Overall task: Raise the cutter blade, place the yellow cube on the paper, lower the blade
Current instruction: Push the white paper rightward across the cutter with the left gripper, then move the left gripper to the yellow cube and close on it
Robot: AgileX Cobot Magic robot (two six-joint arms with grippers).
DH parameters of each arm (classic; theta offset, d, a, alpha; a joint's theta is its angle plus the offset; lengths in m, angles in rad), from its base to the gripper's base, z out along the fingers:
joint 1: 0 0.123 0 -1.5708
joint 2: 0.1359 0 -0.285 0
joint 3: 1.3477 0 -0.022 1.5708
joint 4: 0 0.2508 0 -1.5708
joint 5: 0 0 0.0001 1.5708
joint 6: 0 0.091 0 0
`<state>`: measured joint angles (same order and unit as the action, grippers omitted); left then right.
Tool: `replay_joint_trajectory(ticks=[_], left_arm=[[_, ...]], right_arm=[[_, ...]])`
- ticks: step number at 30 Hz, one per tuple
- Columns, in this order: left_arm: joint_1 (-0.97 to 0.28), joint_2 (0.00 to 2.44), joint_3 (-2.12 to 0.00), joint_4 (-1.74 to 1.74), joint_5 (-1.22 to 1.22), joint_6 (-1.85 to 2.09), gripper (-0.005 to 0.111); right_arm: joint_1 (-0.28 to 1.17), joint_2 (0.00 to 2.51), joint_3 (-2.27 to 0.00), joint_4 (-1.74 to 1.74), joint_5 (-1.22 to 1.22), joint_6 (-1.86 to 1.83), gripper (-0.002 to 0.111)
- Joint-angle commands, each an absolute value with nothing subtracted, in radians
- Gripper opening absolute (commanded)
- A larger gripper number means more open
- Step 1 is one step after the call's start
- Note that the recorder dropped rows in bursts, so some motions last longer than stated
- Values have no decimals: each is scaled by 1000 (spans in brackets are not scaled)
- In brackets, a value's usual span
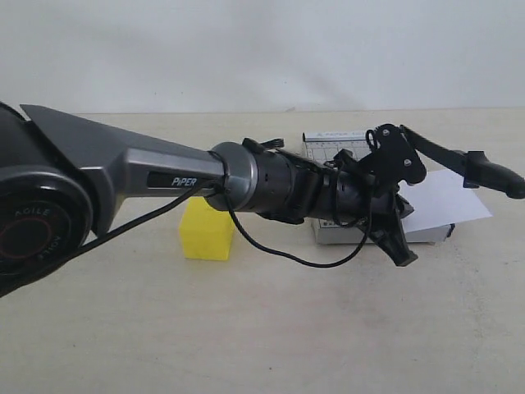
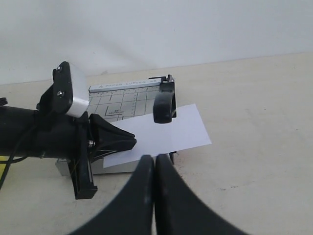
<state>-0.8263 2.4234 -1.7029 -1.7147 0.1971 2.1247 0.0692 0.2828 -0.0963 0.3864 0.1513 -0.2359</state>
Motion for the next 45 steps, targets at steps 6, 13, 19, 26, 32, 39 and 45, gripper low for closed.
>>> replay_joint_trajectory(ticks=[6, 13, 19, 26, 32, 39, 45], left_arm=[[-824, 2432, -1692, -1629, 156, 2129, 4], [-823, 2391, -1692, -1629, 146, 2129, 4], [-823, 2367, -1692, -1629, 146, 2129, 4], [-823, 2326, -1692, -1638, 131, 2112, 29], [-823, 2257, -1653, -1640, 73, 1946, 57], [-823, 2036, -1459, -1640, 0, 1839, 57], [-827, 1835, -1218, -1640, -23, 1760, 57]], right_arm=[[99, 280, -90, 389, 139, -240, 0], [99, 280, -90, 389, 141, -240, 0], [99, 280, -90, 389, 141, -240, 0], [99, 280, -90, 389, 141, -240, 0], [99, 280, -90, 389, 141, -240, 0], [99, 280, -90, 389, 141, -240, 0], [99, 280, -90, 389, 141, -240, 0]])
